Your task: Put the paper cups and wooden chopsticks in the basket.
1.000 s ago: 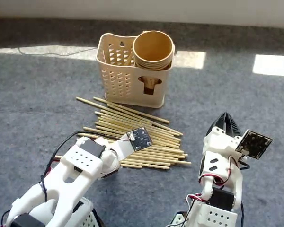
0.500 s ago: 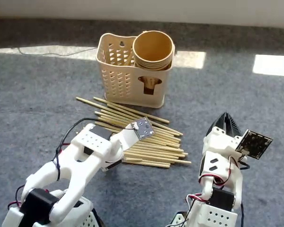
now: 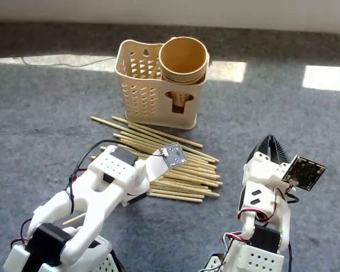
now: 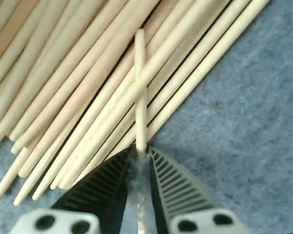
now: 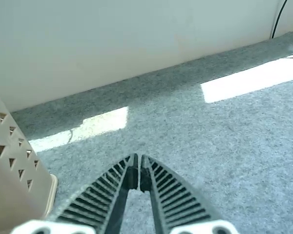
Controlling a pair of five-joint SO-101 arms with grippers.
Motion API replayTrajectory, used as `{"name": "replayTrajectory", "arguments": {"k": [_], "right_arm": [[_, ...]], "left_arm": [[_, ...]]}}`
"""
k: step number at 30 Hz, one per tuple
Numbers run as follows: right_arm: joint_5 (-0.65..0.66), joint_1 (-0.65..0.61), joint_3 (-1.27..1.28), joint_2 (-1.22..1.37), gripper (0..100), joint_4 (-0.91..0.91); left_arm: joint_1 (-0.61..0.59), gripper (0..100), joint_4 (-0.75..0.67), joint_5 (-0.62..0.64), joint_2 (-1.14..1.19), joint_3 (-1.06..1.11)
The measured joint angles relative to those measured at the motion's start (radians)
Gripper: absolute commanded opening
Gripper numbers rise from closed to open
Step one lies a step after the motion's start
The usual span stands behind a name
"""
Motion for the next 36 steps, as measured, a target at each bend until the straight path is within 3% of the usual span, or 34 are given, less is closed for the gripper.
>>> {"name": "replayTrajectory", "arguments": {"k": [9, 24, 36], "right_arm": [[0.0, 0.0, 0.0, 0.0, 3.0, 0.0], [0.0, 0.0, 0.0, 0.0, 3.0, 0.0], [0.0, 0.0, 0.0, 0.0, 3.0, 0.0]], "left_arm": [[-0.005, 1, 0.192, 0.003, -0.015, -0.135], [-0.008, 1, 0.387, 0.005, -0.384, -0.164], [-0.186, 1, 0.48, 0.002, -0.425, -0.45]]}}
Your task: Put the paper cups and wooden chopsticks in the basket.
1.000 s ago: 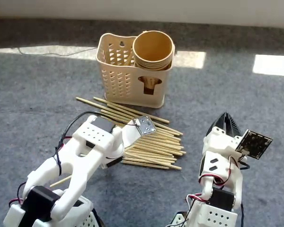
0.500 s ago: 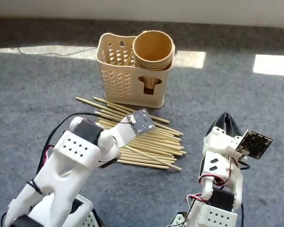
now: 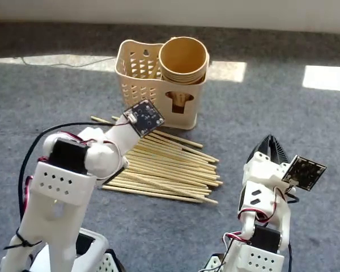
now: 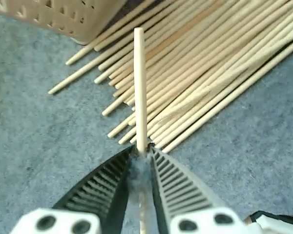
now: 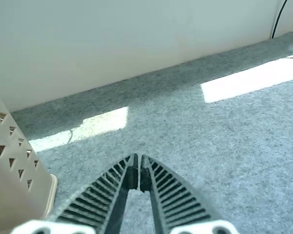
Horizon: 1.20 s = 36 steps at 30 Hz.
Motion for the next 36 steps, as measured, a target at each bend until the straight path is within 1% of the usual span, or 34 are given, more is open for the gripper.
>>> {"name": "replayTrajectory", "arguments": {"k": [5, 8, 11, 17, 23, 32, 36], "right_arm": [[0.0, 0.0, 0.0, 0.0, 3.0, 0.0], [0.0, 0.0, 0.0, 0.0, 3.0, 0.0], [0.0, 0.0, 0.0, 0.0, 3.0, 0.0], [0.0, 0.0, 0.0, 0.0, 3.0, 0.0], [0.0, 0.0, 0.0, 0.0, 3.0, 0.0], [0.0, 0.0, 0.0, 0.0, 3.0, 0.0], [0.0, 0.0, 0.0, 0.0, 3.0, 0.0]], "left_arm": [[-0.029, 1, 0.0, 0.06, 0.0, -0.146], [-0.029, 1, -0.005, 0.123, 0.0, -0.235], [-0.029, 1, -0.063, 0.201, -0.002, -0.319], [-0.029, 1, -0.272, 0.307, -0.002, -0.41], [-0.029, 1, -0.5, 0.387, -0.002, -0.413], [-0.029, 1, -0.833, 0.545, 0.0, -0.413], [-0.029, 1, -0.956, 0.615, 0.054, -0.414]]}}
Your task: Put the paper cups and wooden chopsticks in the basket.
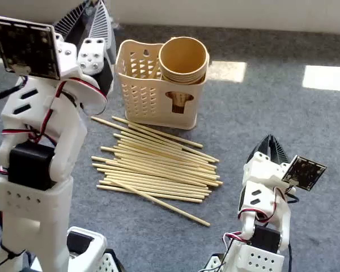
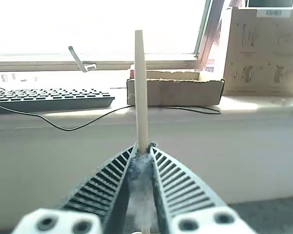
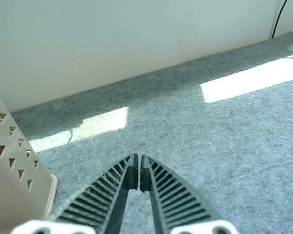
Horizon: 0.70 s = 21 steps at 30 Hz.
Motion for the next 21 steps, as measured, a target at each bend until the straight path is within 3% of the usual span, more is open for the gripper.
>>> {"name": "replayTrajectory", "arguments": {"k": [11, 21], "right_arm": [[0.0, 0.0, 0.0, 0.0, 2.9, 0.0], [0.0, 0.0, 0.0, 0.0, 2.9, 0.0]], "left_arm": [[0.0, 1, -0.201, 0.049, 0.236, 0.002], [0.0, 1, -0.222, 0.049, 0.373, 0.002]]}}
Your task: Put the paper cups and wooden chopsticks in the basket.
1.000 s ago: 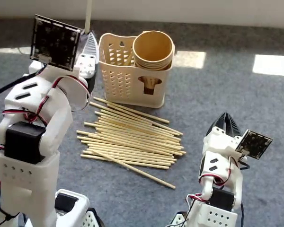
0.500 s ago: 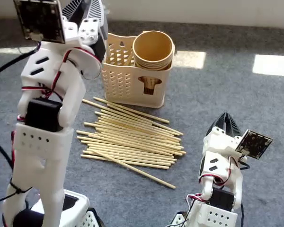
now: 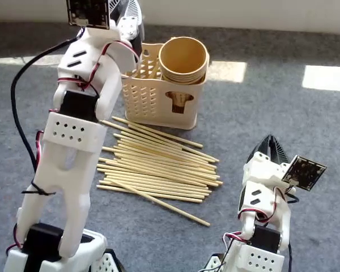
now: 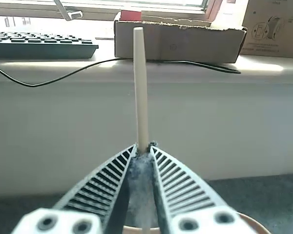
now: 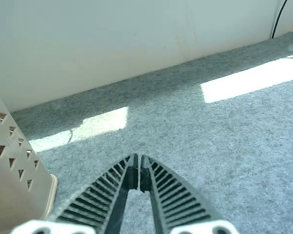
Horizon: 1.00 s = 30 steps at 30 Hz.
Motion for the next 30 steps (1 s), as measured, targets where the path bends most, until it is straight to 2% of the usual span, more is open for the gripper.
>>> {"name": "replayTrajectory", "arguments": {"k": [6, 12, 18, 30], "right_arm": [[0.0, 0.0, 0.0, 0.0, 2.9, 0.0], [0.0, 0.0, 0.0, 0.0, 2.9, 0.0], [0.0, 0.0, 0.0, 0.0, 2.9, 0.0], [0.0, 0.0, 0.0, 0.0, 2.9, 0.0]], "left_arm": [[-0.02, 2, -0.002, 0.0, 0.005, 0.06], [-0.02, 13, 0.021, 0.0, 0.006, 0.138], [-0.025, 14, 0.221, 0.0, 0.006, 0.101], [-0.025, 14, 0.669, -0.031, 0.005, -0.204]]}}
